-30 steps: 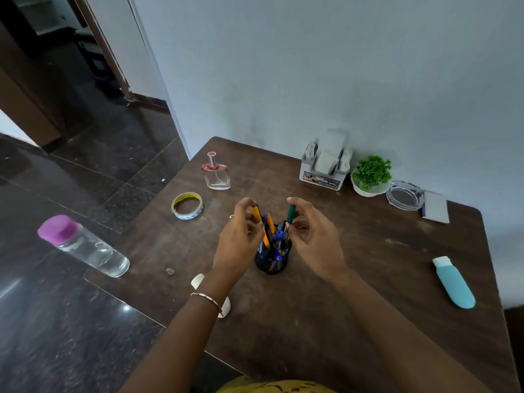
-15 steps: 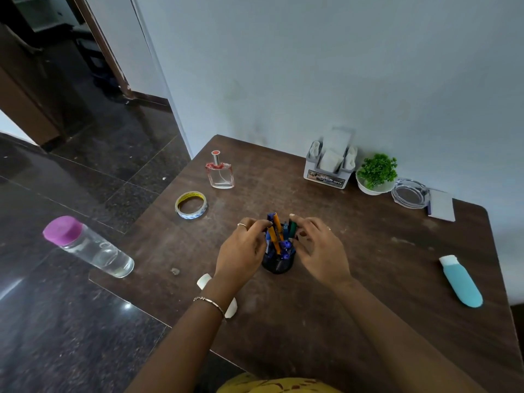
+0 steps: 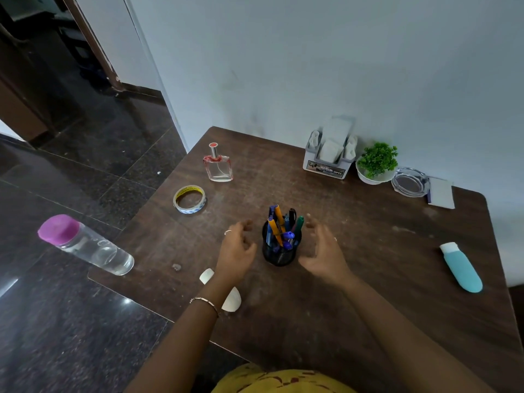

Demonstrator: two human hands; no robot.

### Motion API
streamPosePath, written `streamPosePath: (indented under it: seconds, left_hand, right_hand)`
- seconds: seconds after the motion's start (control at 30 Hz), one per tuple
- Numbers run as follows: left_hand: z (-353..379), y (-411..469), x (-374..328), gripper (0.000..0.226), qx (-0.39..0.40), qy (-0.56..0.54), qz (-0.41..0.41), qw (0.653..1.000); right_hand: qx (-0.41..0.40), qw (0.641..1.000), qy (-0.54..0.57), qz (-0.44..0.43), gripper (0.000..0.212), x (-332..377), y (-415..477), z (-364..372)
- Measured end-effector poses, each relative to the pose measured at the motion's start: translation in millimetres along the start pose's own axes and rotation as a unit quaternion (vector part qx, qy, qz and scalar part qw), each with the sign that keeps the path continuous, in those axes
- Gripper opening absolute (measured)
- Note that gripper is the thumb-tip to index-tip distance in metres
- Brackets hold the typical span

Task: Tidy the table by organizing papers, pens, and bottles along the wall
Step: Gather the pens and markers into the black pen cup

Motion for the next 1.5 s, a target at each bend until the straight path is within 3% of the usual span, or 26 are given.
streamPosePath:
  seconds: [0.1, 0.2, 0.43, 0.57, 1.03, 1.2, 1.3, 1.5]
  left_hand:
    - [3.8, 0.8, 4.3, 0.063, 0.087, -0.007, -0.044, 0.995]
    - [6.7, 1.6, -0.1, 0.064, 0.119, -0.06, -0.059, 0.989]
    - [7.0, 21.9, -8.4, 0.062, 0.166, -0.047, -0.038, 0.984]
    - [29.2, 35.6, -23.9, 0.06, 0.207, -0.062, -0.01, 0.976]
    - [224.8, 35.4, -144.5, 0.054, 0.362, -0.102, 0.097, 0.921]
    - [297.7, 45.8, -180.5, 0.052, 0.383, -0.09, 0.105, 0.913]
    - [332.5, 57.5, -193.7, 0.041, 0.388, -0.095, 0.076, 0.913]
    - [381.0, 80.6, -175.1, 0.031, 0.326, -0.073, 0.019, 0.942]
  right_hand:
    - [0.097, 0.994, 0.027, 0.045, 0.097, 1.2, 10.5, 11.2]
    - [0.108, 0.986, 0.105, 0.065, 0.09, -0.2, 20.8, 25.7]
    - [0.037, 0.979, 0.182, 0.081, 0.078, 5.6, 11.4, 17.5]
    - [-0.035, 0.973, 0.196, 0.114, 0.086, -6.6, -2.1, -5.3]
    - [-0.233, 0.944, 0.147, 0.181, 0.077, -123.5, -52.7, -157.6]
    - [-0.272, 0.925, 0.184, 0.193, 0.084, -185.2, -50.9, -212.2]
    - [-0.281, 0.919, 0.191, 0.198, 0.069, -218.0, -41.2, -241.3]
    - [-0.287, 0.916, 0.185, 0.212, 0.069, -280.2, 2.1, -280.5]
Point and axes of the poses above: each hand's wrist, its own y-axis towards the middle knuckle, its own z-axis out of the palm, x = y × z, the point moved 1 cm from there along y, towards the middle knuckle, and after that the axes turned 12 degrees about -y, right-handed, at the moved point
